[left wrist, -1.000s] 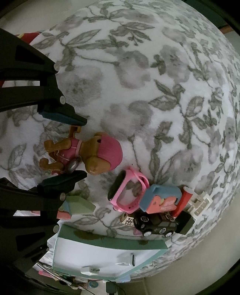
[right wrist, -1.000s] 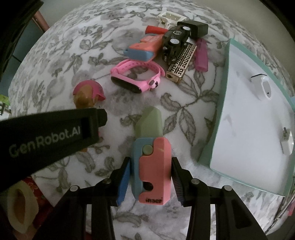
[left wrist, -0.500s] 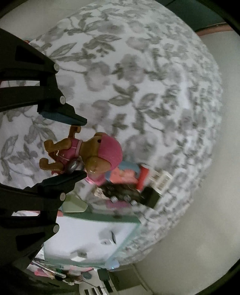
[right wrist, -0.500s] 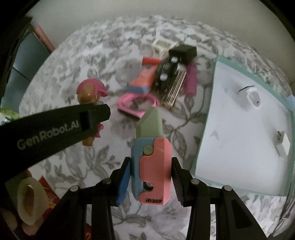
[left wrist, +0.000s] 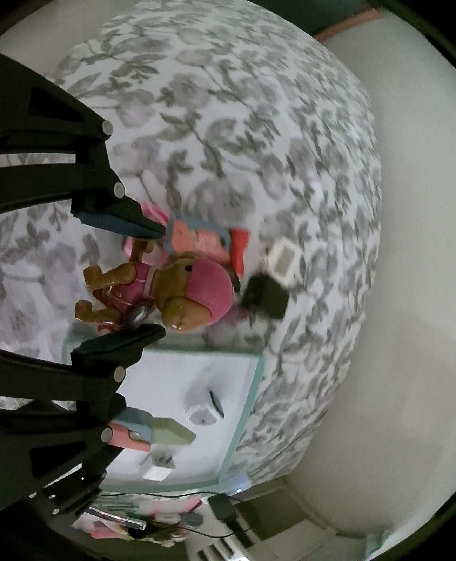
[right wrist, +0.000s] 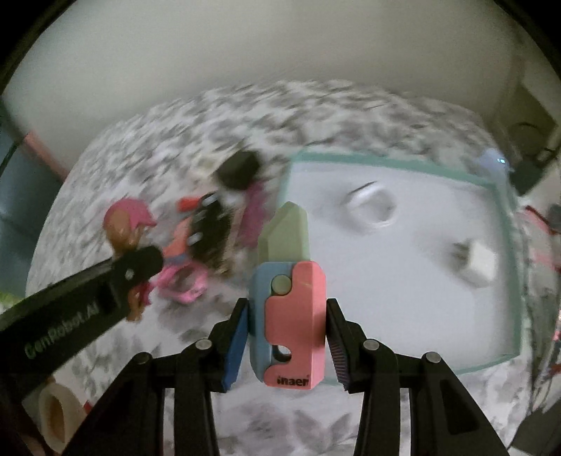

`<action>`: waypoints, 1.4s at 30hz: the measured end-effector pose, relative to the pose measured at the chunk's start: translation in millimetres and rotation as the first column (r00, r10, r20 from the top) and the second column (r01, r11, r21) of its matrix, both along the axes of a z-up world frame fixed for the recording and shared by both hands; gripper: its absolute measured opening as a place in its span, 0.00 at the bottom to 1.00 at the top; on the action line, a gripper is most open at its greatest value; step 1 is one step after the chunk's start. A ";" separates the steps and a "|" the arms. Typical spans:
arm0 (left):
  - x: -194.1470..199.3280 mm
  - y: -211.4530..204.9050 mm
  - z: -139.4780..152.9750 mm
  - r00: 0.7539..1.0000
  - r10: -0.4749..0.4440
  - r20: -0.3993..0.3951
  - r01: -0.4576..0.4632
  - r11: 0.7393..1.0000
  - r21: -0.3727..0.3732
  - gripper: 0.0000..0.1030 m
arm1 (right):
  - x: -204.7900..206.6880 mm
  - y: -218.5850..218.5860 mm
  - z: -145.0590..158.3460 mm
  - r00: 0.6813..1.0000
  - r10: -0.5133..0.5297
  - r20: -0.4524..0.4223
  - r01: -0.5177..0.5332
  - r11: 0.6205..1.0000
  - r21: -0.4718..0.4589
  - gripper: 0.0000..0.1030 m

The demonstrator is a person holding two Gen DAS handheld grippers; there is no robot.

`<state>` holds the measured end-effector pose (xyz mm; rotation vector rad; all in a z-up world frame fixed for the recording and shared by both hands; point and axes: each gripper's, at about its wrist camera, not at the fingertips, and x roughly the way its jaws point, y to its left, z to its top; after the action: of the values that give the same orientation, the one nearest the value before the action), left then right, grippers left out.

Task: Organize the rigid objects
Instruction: 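Carry the dog figurine and fidget toy over the tray with both tools, then lower both tools and open them to drop the dog and fidget toy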

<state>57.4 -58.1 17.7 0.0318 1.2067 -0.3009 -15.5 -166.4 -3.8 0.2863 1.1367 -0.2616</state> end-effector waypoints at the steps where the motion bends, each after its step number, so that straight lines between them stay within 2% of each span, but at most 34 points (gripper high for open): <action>1: 0.8 -8.8 0.6 1.000 -0.016 -0.002 0.016 1.000 -0.001 0.50 | -1.9 -10.8 0.9 0.999 -0.032 0.000 0.032 0.999 -0.002 0.44; 6: -1.7 -53.7 1.2 0.993 -0.116 0.007 0.116 0.993 0.011 0.50 | -8.2 -55.7 -3.4 0.985 -0.172 -0.015 0.172 0.985 -0.019 0.44; 10: -10.2 -82.3 -6.1 0.982 -0.185 -0.029 0.183 0.980 -0.075 0.50 | -19.7 -86.8 -4.4 0.962 -0.271 -0.013 0.271 0.962 -0.018 0.44; 12: -14.4 -93.1 -9.5 0.978 -0.209 -0.021 0.207 0.975 -0.076 0.50 | -25.8 -100.6 -5.5 0.949 -0.314 -0.008 0.314 0.949 0.001 0.44; 19: -27.8 -114.4 -19.3 0.963 -0.267 -0.025 0.264 0.962 -0.069 0.50 | -46.1 -137.7 -8.0 0.900 -0.436 -0.010 0.436 0.900 -0.028 0.44; 26: -31.4 -113.8 -35.1 0.960 -0.274 -0.062 0.272 0.961 -0.043 0.50 | -46.9 -137.9 -13.7 0.905 -0.423 -0.035 0.423 0.906 -0.019 0.44; 32: -33.0 -112.0 -49.7 0.957 -0.278 -0.084 0.277 0.960 -0.031 0.50 | -40.4 -133.3 -32.8 0.915 -0.391 -0.099 0.391 0.920 -0.018 0.44; 42: -33.8 -112.1 -59.6 0.953 -0.286 -0.101 0.285 0.958 -0.024 0.50 | -43.2 -135.0 -59.2 0.906 -0.386 -0.174 0.393 0.920 0.004 0.44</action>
<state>23.6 -170.2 -41.9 0.1861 1.3043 -0.5673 -58.7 -301.4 -63.0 0.5359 1.2492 -0.6287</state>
